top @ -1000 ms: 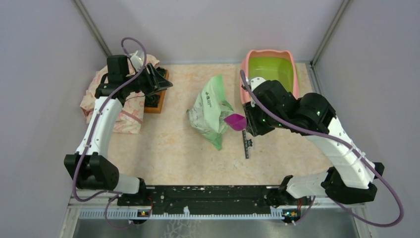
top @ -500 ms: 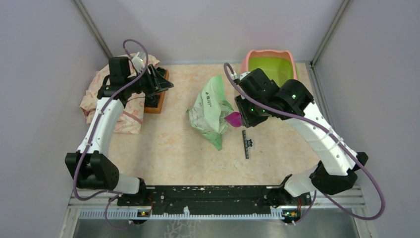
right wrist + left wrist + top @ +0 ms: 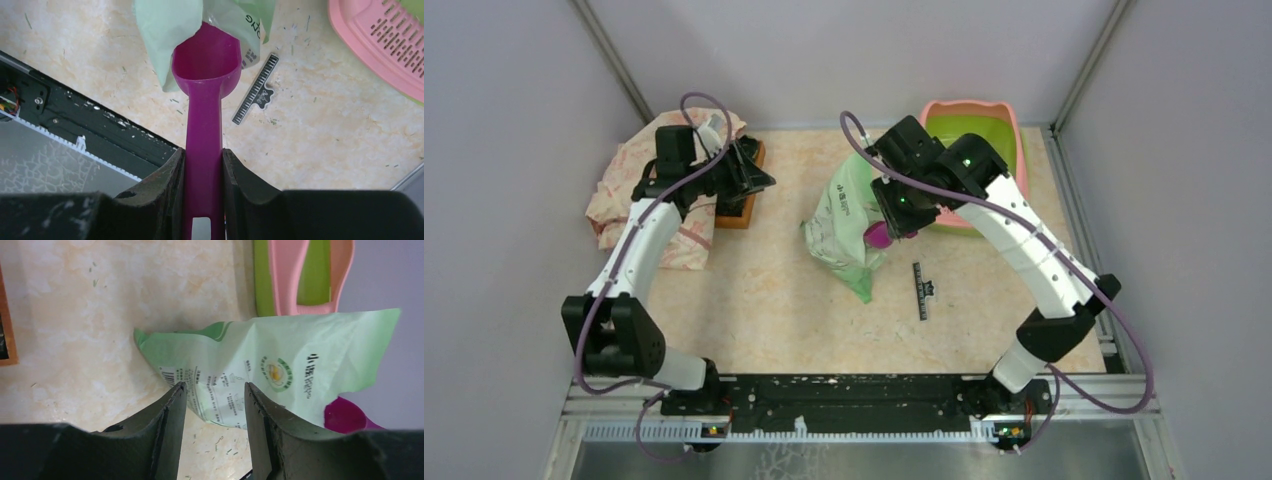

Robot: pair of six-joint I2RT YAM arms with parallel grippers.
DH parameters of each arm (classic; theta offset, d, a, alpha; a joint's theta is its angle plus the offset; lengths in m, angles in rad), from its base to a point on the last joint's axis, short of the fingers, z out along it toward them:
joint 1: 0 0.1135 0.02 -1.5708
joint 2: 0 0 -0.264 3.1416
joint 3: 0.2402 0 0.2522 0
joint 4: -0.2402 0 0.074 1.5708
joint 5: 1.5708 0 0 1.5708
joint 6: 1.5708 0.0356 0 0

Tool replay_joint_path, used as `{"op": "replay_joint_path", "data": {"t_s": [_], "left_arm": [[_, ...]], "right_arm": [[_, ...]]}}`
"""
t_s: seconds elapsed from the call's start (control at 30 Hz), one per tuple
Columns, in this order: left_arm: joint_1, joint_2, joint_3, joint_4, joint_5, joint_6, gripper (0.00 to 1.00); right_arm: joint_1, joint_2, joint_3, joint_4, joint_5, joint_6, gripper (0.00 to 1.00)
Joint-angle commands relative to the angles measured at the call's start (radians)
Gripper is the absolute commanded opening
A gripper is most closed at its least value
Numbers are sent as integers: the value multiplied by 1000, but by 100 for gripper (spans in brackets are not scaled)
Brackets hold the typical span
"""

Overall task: Fill the litter box with clean litter
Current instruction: 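Scoop the cat litter from the cat litter bag.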

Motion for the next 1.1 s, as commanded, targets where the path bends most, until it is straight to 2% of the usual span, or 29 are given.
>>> {"op": "replay_joint_path", "data": {"t_s": [0.0,0.27,0.8,1.07], "left_arm": [[-1,38,-59,86,-60,-9,52],[-49,139,-31,139,-138,-22,51],[-133,286,26,256,-142,-42,51],[-181,361,54,280,-173,-25,51]], "right_arm": [[-29,79,97,52,-40,-10,0],[-58,145,122,61,-85,-20,0],[-107,230,92,48,-136,-36,0],[-110,344,140,77,-191,-57,0]]}}
